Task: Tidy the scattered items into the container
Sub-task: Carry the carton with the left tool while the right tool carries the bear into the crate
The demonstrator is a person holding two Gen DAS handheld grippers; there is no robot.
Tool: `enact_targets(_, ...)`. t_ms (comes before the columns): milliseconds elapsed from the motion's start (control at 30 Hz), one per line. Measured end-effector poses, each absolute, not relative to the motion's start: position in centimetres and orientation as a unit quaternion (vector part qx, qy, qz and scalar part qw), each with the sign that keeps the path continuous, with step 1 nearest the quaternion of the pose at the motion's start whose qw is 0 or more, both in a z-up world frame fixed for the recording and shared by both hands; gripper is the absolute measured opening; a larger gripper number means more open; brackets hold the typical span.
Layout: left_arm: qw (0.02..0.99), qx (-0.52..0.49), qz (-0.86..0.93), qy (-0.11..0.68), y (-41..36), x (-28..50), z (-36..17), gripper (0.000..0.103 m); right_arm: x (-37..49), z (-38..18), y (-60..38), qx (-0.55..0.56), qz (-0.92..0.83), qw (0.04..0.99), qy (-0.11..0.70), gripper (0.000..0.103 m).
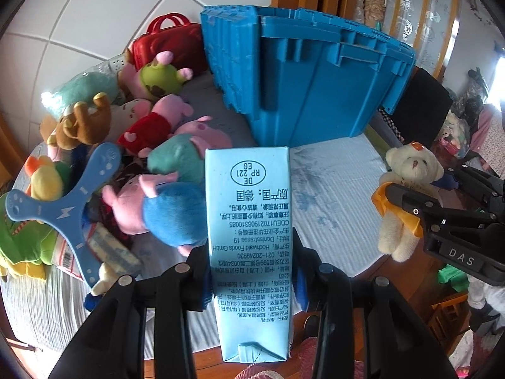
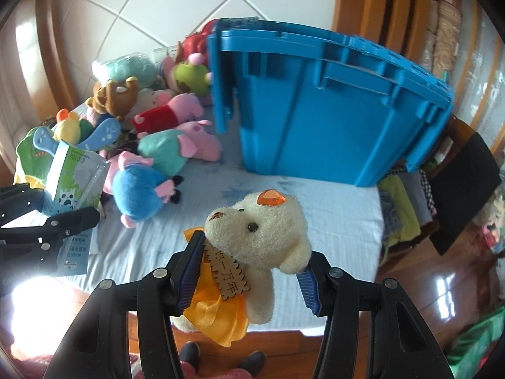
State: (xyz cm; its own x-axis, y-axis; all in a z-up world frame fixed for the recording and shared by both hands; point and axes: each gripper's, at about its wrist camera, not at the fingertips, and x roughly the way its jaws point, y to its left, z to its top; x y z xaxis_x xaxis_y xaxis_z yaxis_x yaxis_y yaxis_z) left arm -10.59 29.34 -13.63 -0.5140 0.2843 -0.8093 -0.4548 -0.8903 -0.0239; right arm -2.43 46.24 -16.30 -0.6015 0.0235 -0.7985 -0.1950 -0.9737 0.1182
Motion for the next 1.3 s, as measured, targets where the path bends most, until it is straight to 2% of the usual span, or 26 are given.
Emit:
enact_targets(467,0.166,-0.456,0.872,0.066,41.1,-10.1,-13.9,0.039,-1.7,-18.7,57.4,-0.452,0.890,-0.001,0.062,0.054)
enact_targets(767,0.152,-0.461,0.871,0.075,44.8,-10.3,-13.2,0.039,-2.4,-19.1,61.3,-0.448,0.892,-0.024,0.063,0.054)
enact_targets(1033,0.171,-0.428,0.883,0.095,46.3,-12.0,-10.0,0.039,-3.7,-17.6,62.6,-0.438,0.897,-0.026,0.051,0.054)
enact_targets(1300,0.233,-0.395,0.883,0.105,47.5,-15.1,-4.5,0.039,-5.2,-14.0,64.2,-0.413,0.909,-0.029,0.048,0.054)
